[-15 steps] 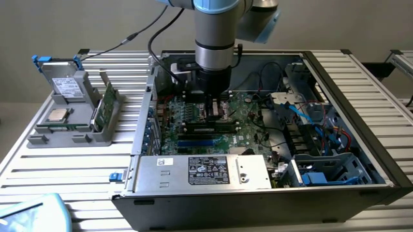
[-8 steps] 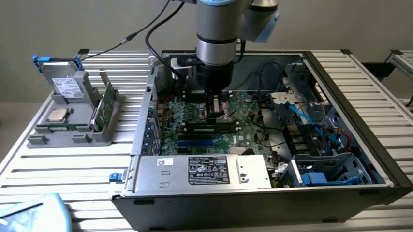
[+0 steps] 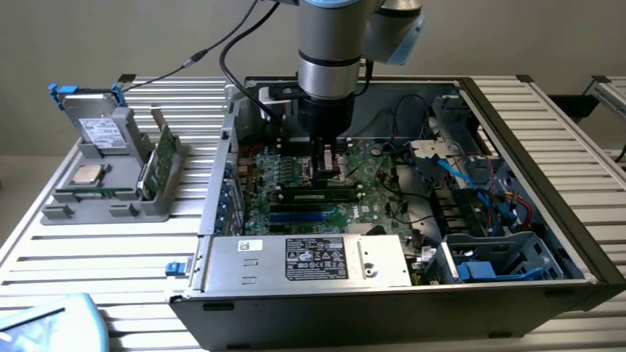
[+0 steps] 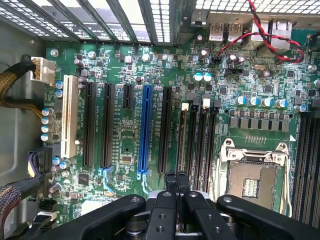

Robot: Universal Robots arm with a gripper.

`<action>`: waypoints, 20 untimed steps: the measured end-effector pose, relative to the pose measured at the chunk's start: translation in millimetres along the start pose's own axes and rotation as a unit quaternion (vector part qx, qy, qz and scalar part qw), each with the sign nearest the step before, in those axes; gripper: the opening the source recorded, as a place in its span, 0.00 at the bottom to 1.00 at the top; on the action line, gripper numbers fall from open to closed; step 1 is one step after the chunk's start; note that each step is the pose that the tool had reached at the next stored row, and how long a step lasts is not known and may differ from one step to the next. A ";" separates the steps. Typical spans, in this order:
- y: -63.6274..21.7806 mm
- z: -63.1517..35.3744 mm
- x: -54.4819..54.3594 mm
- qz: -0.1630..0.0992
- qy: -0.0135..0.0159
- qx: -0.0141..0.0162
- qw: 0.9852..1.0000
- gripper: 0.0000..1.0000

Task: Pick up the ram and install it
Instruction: 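Press down the ram until it locks into place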

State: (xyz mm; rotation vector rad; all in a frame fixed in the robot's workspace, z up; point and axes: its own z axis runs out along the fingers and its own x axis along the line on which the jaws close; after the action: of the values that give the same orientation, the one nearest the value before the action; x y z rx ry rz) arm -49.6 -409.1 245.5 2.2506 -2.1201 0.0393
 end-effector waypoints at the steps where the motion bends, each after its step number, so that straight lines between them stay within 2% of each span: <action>1: 0.0 0.0 0.0 0.000 0.000 0.000 1.000 0.11; 11: 0.0 0.0 0.0 0.000 0.000 0.000 1.000 0.11; 16: 0.0 2.2 -0.1 0.036 -0.001 -0.002 0.999 0.11; 20: -0.1 6.1 -0.3 0.073 -0.001 -0.004 0.997 0.11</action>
State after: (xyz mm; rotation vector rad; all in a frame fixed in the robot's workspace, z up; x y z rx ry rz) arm -49.6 -409.1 239.4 2.0892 -2.2769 0.0341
